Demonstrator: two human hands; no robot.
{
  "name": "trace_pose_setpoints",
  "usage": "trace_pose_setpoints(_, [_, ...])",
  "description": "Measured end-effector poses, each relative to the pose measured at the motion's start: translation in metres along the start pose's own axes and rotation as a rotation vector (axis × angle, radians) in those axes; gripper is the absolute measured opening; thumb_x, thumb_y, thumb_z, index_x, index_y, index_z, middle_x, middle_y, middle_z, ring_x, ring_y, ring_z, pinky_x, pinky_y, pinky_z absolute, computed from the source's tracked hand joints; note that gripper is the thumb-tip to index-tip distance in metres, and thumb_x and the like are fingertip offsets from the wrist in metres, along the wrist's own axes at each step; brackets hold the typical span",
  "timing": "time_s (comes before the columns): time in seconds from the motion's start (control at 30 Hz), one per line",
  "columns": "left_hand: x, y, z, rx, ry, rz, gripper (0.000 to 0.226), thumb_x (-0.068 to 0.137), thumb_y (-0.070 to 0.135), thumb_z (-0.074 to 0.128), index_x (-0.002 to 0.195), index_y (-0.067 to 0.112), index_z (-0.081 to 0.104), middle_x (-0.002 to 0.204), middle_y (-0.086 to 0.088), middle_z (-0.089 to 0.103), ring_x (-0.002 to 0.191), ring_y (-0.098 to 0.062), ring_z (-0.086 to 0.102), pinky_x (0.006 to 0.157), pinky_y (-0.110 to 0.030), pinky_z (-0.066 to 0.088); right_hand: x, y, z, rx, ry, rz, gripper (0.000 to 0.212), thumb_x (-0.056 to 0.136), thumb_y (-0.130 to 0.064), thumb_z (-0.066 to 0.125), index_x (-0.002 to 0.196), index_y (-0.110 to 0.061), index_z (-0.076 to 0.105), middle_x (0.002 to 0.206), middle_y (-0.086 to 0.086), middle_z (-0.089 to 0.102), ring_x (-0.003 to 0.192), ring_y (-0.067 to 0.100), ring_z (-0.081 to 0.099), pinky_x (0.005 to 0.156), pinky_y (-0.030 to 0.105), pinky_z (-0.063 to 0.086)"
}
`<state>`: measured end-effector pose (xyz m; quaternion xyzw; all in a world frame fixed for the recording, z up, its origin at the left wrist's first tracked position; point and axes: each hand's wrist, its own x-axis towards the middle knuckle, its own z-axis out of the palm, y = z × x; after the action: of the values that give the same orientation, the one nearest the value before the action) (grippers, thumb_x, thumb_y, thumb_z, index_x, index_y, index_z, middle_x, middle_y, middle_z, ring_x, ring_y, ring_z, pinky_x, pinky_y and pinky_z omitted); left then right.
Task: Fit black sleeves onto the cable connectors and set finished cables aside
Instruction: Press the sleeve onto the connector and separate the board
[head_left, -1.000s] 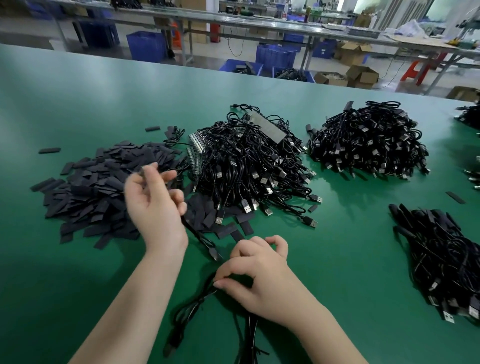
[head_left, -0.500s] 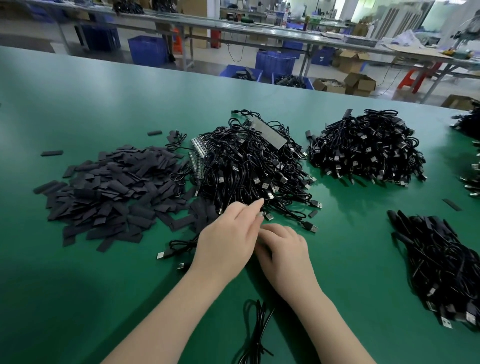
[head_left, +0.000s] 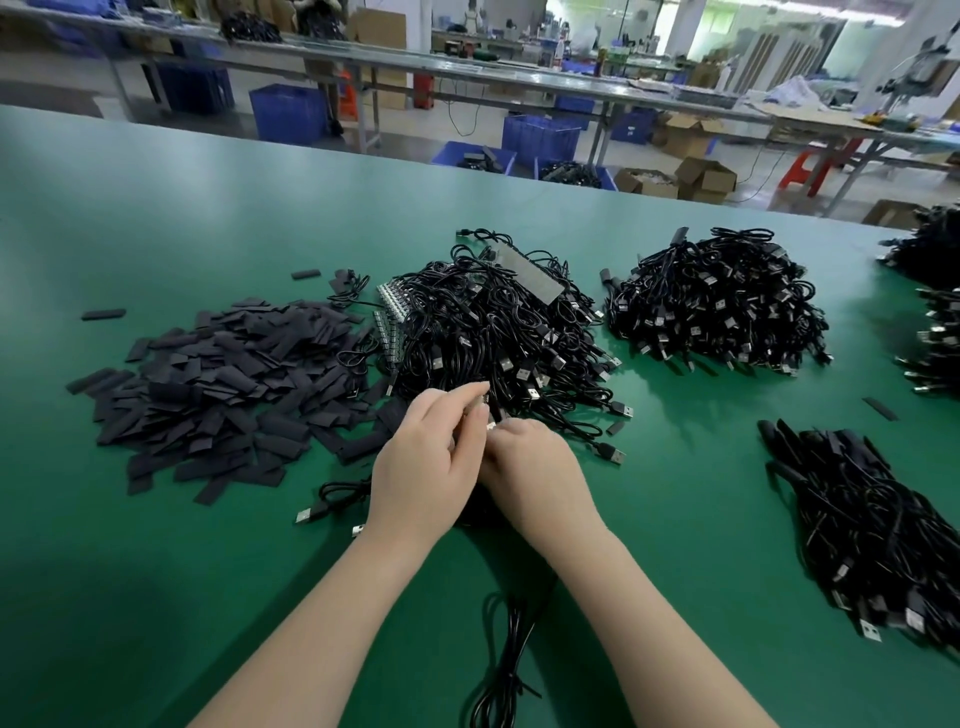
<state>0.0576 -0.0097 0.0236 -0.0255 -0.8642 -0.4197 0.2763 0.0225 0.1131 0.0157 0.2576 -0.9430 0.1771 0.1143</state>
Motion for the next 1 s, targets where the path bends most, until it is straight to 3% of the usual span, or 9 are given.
trace_pose_setpoints(0.13, [-0.004, 0.0, 0.004, -0.028, -0.077, 0.024, 0.02, 0.097, 0.036, 0.053, 0.11, 0.025, 0.063, 0.095, 0.016, 0.055, 0.068, -0.01, 0.052, 0.062, -0.028, 0.047, -0.026, 0.014, -0.011, 0.604, 0.296, 0.43, 0.013, 0.091, -0.016, 0.068, 0.095, -0.029, 0.069, 0.084, -0.014, 0.071, 0.08, 0.004, 0.068, 0.076, 0.022, 0.053])
trace_pose_setpoints(0.27, [-0.01, -0.002, 0.012, 0.032, -0.237, 0.039, 0.015, 0.092, 0.042, 0.057, 0.101, 0.031, 0.06, 0.09, 0.018, 0.055, 0.063, 0.001, 0.05, 0.055, -0.017, 0.035, -0.044, 0.021, -0.014, 1.04, 0.292, 0.556, 0.035, 0.091, -0.01, 0.068, 0.114, -0.034, 0.058, 0.077, -0.006, 0.067, 0.068, 0.012, 0.071, 0.067, 0.019, 0.053])
trace_pose_setpoints(0.33, [-0.011, -0.001, 0.014, 0.007, -0.274, 0.02, 0.017, 0.088, 0.049, 0.057, 0.096, 0.034, 0.059, 0.087, 0.019, 0.055, 0.062, 0.007, 0.048, 0.054, -0.015, 0.031, -0.047, 0.023, -0.016, 1.077, 0.283, 0.538, 0.035, 0.091, -0.008, 0.067, 0.116, -0.032, 0.062, 0.075, -0.005, 0.065, 0.064, 0.011, 0.068, 0.067, 0.02, 0.054])
trace_pose_setpoints(0.43, [-0.009, -0.002, 0.014, -0.047, -0.299, -0.012, 0.022, 0.083, 0.055, 0.061, 0.1, 0.041, 0.063, 0.092, 0.019, 0.059, 0.072, 0.006, 0.053, 0.06, -0.02, 0.041, -0.048, 0.021, -0.02, 1.104, 0.3, 0.511, 0.022, 0.09, -0.008, 0.069, 0.101, -0.027, 0.07, 0.068, -0.002, 0.067, 0.061, 0.01, 0.064, 0.066, 0.021, 0.053])
trace_pose_setpoints(0.6, [-0.008, -0.004, 0.014, -0.091, -0.316, -0.007, 0.026, 0.081, 0.041, 0.073, 0.107, 0.04, 0.069, 0.093, 0.021, 0.06, 0.085, -0.001, 0.059, 0.071, -0.028, 0.053, -0.047, 0.019, -0.022, 1.192, 0.333, 0.55, 0.022, 0.087, -0.009, 0.072, 0.09, -0.031, 0.069, 0.065, 0.0, 0.067, 0.06, 0.012, 0.062, 0.064, 0.022, 0.054])
trace_pose_setpoints(0.73, [-0.007, -0.007, 0.015, -0.162, -0.299, -0.027, 0.025, 0.083, 0.039, 0.073, 0.107, 0.041, 0.07, 0.097, 0.023, 0.062, 0.093, 0.0, 0.059, 0.067, -0.013, 0.046, -0.047, 0.018, -0.023, 1.274, 0.314, 0.55, 0.023, 0.088, -0.01, 0.072, 0.097, -0.031, 0.07, 0.066, 0.0, 0.068, 0.062, 0.012, 0.064, 0.067, 0.023, 0.055])
trace_pose_setpoints(0.87, [-0.006, -0.006, 0.015, -0.257, -0.322, -0.036, 0.019, 0.084, 0.04, 0.07, 0.101, 0.049, 0.068, 0.102, 0.026, 0.062, 0.095, 0.0, 0.06, 0.066, -0.009, 0.044, -0.048, 0.016, -0.024, 1.395, 0.256, 0.51, 0.023, 0.086, -0.012, 0.074, 0.103, -0.028, 0.077, 0.07, -0.001, 0.069, 0.062, 0.01, 0.063, 0.068, 0.019, 0.053])
trace_pose_setpoints(1.0, [-0.004, -0.006, 0.014, -0.313, -0.326, -0.052, 0.015, 0.077, 0.055, 0.063, 0.092, 0.058, 0.065, 0.098, 0.027, 0.065, 0.092, 0.003, 0.062, 0.068, -0.007, 0.045, -0.046, 0.017, -0.025, 1.576, 0.245, 0.553, 0.034, 0.066, -0.031, 0.08, 0.099, -0.025, 0.08, 0.08, 0.002, 0.072, 0.066, 0.015, 0.064, 0.068, 0.023, 0.054])
